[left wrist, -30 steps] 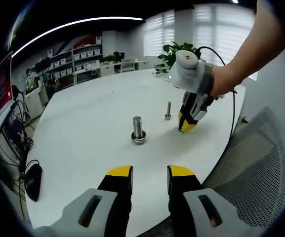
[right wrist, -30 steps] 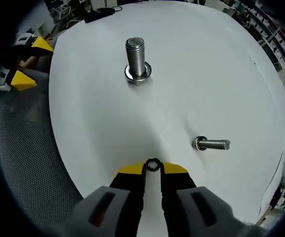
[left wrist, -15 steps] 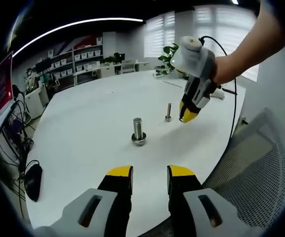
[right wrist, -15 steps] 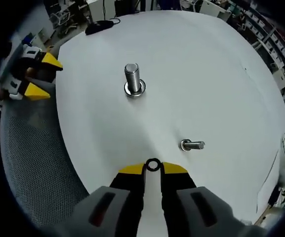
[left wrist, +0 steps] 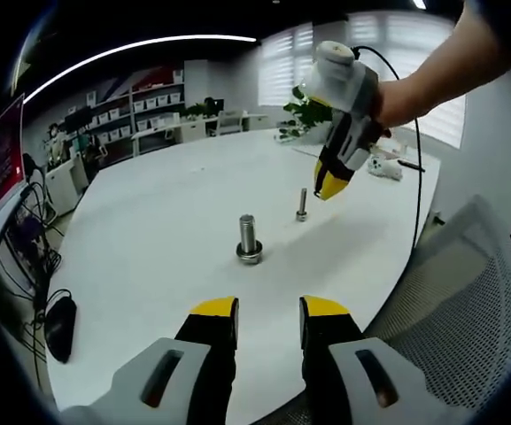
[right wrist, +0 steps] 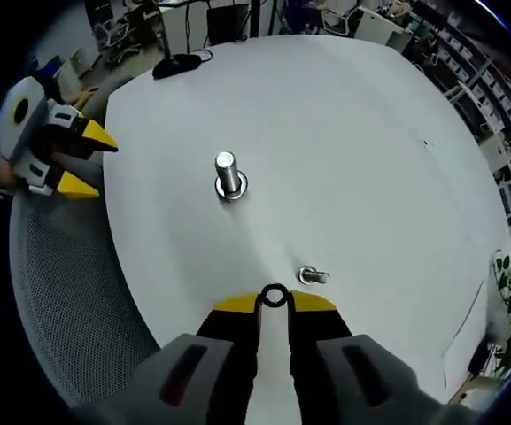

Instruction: Place the washer onto the threaded stud by aligning its center hole with the stud, sliding it down to the base, and recovering from edge contact or off-axis alignment until the washer reaches the visible bottom stop.

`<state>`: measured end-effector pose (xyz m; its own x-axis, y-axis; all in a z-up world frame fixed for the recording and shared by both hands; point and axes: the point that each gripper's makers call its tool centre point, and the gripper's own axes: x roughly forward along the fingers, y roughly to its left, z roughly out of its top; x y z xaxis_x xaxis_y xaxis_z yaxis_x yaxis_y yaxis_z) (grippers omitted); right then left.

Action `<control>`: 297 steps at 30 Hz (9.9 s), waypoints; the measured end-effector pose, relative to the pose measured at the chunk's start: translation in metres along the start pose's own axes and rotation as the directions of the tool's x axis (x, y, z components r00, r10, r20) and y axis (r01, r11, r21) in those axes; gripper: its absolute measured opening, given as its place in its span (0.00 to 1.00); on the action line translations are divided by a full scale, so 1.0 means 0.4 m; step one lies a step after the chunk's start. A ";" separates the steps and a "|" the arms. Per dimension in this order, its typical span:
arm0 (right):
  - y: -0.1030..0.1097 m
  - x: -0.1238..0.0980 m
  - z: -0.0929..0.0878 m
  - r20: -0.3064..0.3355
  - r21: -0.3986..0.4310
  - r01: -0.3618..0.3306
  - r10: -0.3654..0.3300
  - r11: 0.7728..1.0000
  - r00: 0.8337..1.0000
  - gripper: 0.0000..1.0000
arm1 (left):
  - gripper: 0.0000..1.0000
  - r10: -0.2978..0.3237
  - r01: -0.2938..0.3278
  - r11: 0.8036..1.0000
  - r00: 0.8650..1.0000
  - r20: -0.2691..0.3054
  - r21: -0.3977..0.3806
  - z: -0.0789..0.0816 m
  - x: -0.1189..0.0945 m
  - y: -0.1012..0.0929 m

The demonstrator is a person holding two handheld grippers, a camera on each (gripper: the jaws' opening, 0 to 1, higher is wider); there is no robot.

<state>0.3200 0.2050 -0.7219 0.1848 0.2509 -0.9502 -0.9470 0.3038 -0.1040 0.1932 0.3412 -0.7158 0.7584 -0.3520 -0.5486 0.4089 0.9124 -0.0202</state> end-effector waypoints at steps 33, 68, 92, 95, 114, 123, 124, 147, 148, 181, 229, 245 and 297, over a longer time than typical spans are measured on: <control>-0.101 -0.008 0.048 0.056 -0.021 0.021 -0.020 1.000 0.998 0.13 | 0.26 0.003 -0.003 1.000 1.000 -0.029 0.011 -0.012 0.004 -0.001; -0.120 0.002 0.025 0.045 -0.017 0.008 -0.007 1.000 0.999 0.13 | 0.25 0.014 -0.014 1.000 0.999 -0.038 0.006 -0.016 0.005 0.005; -0.123 -0.004 0.031 0.050 -0.027 0.013 -0.011 1.000 0.999 0.13 | 0.25 0.012 -0.012 1.000 0.999 -0.039 0.007 -0.017 0.006 0.004; -0.125 -0.003 0.026 0.050 -0.023 0.014 -0.013 1.000 0.999 0.13 | 0.25 0.011 -0.011 1.000 0.999 -0.039 0.007 -0.017 0.005 0.003; -0.124 -0.011 0.019 0.049 -0.031 0.007 -0.005 0.999 0.999 0.13 | 0.25 0.014 -0.014 1.000 0.999 -0.038 0.006 -0.016 0.005 0.006; -0.105 0.019 0.020 0.040 -0.047 -0.017 0.019 0.999 0.999 0.13 | 0.25 0.015 -0.015 1.000 0.999 -0.037 0.006 -0.015 0.007 0.005; -0.104 0.021 0.020 0.040 -0.048 -0.017 0.019 0.999 0.999 0.13 | 0.25 0.014 -0.014 1.000 0.999 -0.037 0.005 -0.015 0.007 0.005; -0.099 0.030 0.012 0.031 -0.041 -0.025 0.026 0.999 0.999 0.13 | 0.24 0.008 -0.008 1.000 0.999 -0.036 0.008 -0.015 0.006 0.001; -0.098 0.030 0.011 0.032 -0.039 -0.027 0.029 0.999 0.999 0.13 | 0.24 0.009 -0.008 1.000 0.999 -0.036 0.007 -0.015 0.006 0.002; -0.098 0.054 0.009 0.000 -0.048 -0.035 0.035 0.998 0.999 0.13 | 0.24 0.011 -0.011 1.000 0.999 -0.044 0.005 -0.022 0.005 0.007; -0.049 0.162 -0.027 -0.098 0.002 -0.096 0.096 0.995 0.991 0.18 | 0.25 0.027 -0.027 1.000 0.999 -0.034 -0.003 -0.015 0.005 0.012; -0.046 0.049 -0.080 0.109 0.095 0.006 -0.016 0.995 0.994 0.31 | 0.26 0.015 -0.016 1.000 0.999 -0.028 -0.004 -0.011 0.005 0.007; 0.031 -0.087 -0.309 0.471 0.584 0.023 -0.362 0.811 0.804 0.46 | 0.26 -0.034 0.034 0.999 0.999 0.003 -0.035 0.000 0.002 -0.012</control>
<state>0.2693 0.0863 -0.7265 0.6149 0.5253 -0.5882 -0.6110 0.7889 0.0658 0.1918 0.3365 -0.7163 0.7453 -0.3837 -0.5453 0.4169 0.9064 -0.0679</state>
